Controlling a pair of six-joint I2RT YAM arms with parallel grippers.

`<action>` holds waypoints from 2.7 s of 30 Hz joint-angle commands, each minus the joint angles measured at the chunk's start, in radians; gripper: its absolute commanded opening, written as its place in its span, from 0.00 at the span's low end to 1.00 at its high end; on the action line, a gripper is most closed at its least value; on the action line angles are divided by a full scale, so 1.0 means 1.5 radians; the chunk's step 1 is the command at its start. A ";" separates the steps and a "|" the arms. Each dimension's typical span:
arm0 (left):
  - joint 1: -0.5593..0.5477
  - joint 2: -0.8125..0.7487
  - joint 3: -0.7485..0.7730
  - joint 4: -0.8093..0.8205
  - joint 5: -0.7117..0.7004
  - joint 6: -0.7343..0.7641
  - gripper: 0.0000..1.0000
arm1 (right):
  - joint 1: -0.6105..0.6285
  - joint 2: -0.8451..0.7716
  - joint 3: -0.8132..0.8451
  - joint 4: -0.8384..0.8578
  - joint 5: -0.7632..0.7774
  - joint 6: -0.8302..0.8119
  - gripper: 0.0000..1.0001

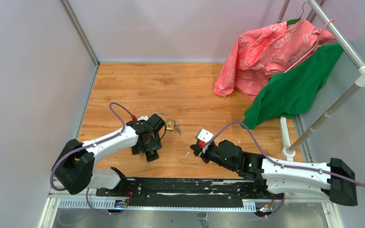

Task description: Unlock with the key

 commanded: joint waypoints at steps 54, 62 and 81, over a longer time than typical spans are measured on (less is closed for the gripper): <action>-0.133 0.323 0.589 -0.523 -0.494 -0.052 0.24 | -0.009 -0.043 -0.022 0.038 0.122 -0.071 0.00; -0.092 0.350 0.685 -0.497 -0.393 -0.037 0.12 | -0.007 -0.018 -0.042 0.126 0.109 -0.148 0.00; -0.035 0.292 0.682 -0.392 -0.195 0.014 0.07 | -0.042 0.041 0.046 0.141 -0.070 0.085 0.00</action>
